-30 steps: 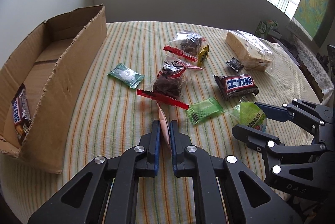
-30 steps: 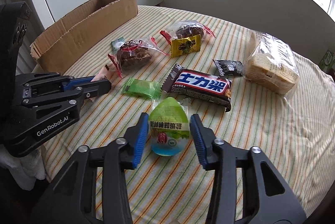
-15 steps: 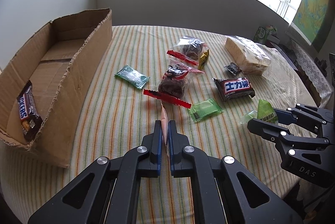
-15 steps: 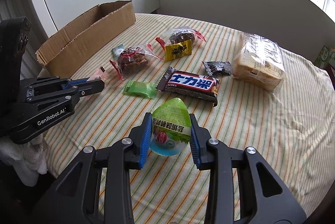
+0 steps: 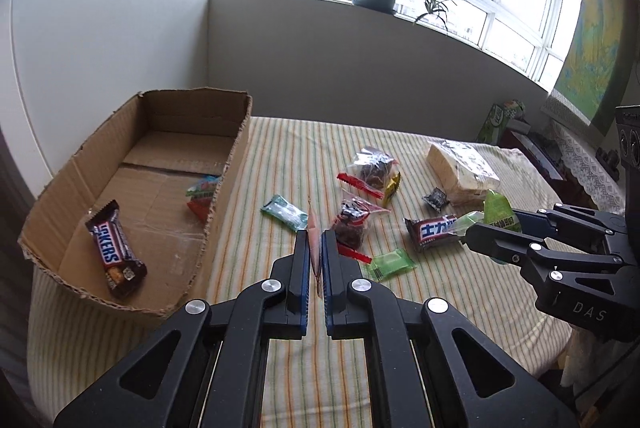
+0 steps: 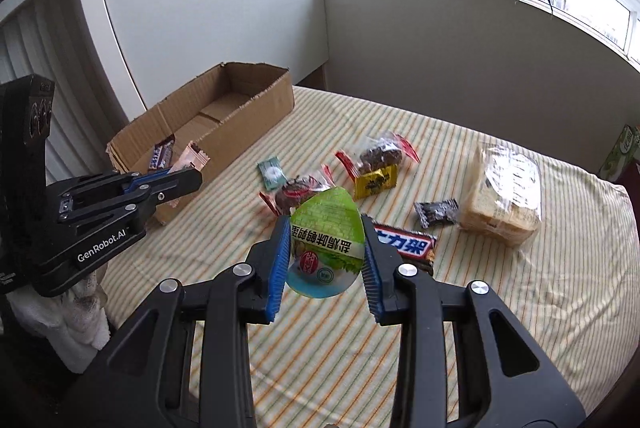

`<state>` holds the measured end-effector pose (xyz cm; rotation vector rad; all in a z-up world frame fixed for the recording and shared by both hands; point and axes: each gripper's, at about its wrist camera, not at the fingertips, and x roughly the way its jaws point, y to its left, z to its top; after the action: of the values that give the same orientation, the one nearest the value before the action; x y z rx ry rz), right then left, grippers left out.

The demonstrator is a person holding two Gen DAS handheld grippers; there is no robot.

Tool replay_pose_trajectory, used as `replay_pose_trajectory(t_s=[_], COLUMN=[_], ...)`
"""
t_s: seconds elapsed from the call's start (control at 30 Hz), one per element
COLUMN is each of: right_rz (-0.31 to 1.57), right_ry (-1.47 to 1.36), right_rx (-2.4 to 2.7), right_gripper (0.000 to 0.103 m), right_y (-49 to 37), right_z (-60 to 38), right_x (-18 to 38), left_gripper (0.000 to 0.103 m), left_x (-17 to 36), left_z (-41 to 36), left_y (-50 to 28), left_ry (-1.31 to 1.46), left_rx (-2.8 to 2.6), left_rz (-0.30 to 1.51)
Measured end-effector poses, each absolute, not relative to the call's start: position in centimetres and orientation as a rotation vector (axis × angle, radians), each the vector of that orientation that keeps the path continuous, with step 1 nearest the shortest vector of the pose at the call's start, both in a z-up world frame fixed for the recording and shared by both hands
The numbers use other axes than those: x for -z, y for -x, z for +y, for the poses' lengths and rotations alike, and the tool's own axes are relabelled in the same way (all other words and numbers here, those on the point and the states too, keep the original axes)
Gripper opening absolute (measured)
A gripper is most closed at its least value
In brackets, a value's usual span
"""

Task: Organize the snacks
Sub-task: 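Grasp the green-capped jelly cup with the right tool while the left tool grasps the pink wrapper, then carry both items into the cardboard box and open both tools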

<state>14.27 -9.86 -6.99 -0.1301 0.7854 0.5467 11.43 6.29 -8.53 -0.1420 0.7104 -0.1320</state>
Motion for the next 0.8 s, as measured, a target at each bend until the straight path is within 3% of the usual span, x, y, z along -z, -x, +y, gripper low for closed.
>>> replay_pose_trajectory(t_s=[0.8], right_rz=[0.744], right_ry=[0.032], right_rx=[-0.737], right_gripper=[0.034], right_y=[-16.4], right_z=[-4.6], right_x=[3.0], left_gripper=[0.004], left_x=[7.8], left_z=[12.8], left_y=[-10.7], left_ry=[0.229], left_rx=[0.031], left_rz=[0.661])
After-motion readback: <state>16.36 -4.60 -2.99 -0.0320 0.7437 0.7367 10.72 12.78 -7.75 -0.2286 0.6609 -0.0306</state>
